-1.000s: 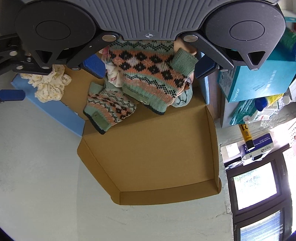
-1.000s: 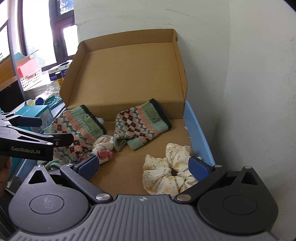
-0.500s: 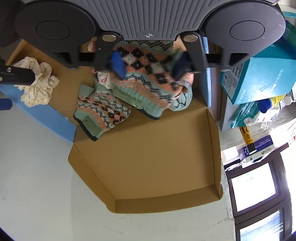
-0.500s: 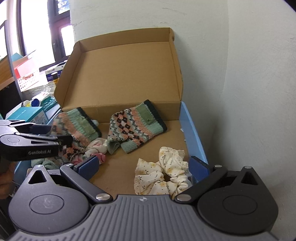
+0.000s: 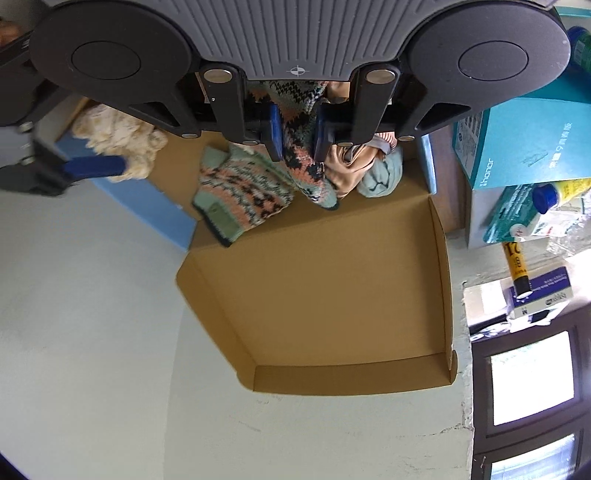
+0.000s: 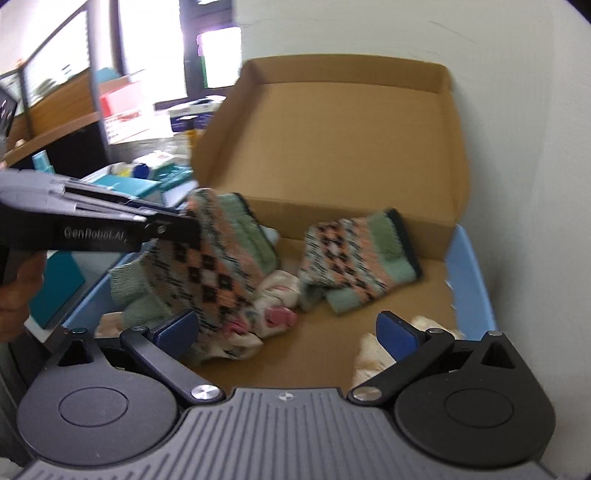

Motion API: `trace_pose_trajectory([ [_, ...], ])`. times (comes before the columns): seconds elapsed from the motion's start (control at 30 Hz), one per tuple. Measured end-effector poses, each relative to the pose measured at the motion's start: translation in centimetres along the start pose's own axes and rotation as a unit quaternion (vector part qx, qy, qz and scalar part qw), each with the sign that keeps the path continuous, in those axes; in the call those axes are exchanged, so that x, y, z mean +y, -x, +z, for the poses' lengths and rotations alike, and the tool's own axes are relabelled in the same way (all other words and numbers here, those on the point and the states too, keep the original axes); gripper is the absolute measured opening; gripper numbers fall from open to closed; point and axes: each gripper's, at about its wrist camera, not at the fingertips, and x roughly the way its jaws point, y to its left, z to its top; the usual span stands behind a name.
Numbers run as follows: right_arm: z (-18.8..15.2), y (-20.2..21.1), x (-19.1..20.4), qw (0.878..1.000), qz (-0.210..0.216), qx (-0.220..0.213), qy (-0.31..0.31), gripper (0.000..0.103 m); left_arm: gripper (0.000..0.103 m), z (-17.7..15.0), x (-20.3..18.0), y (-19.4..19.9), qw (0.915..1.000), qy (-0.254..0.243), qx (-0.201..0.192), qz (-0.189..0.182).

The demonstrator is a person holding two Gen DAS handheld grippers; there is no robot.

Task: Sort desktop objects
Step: 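Lower the right tool onto the larger patterned glove and close it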

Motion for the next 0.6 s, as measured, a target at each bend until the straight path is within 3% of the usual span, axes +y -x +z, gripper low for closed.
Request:
trace_pose_trajectory([
  [0.17,1.5,-1.1,1.5,0.996,0.062,-0.018,0.056,0.103,0.02,0.7,0.4,1.0,0.9995,-0.013,-0.014,-0.024],
  [0.27,2.4,-2.5,2.5,0.99,0.074,-0.009,0.116,0.101,0.02,0.6,0.5,1.0,0.9994,-0.025,-0.01,-0.021],
  [0.33,2.9,-3.4,3.0,0.985,0.084,0.004,0.15,0.094,0.021,0.5,0.5,0.9,0.9993,-0.034,-0.004,-0.017],
  [0.6,3.6,-5.8,4.0,0.959,0.124,0.034,0.254,0.085,0.025,-0.4,1.7,1.5,0.9972,-0.068,0.02,-0.022],
])
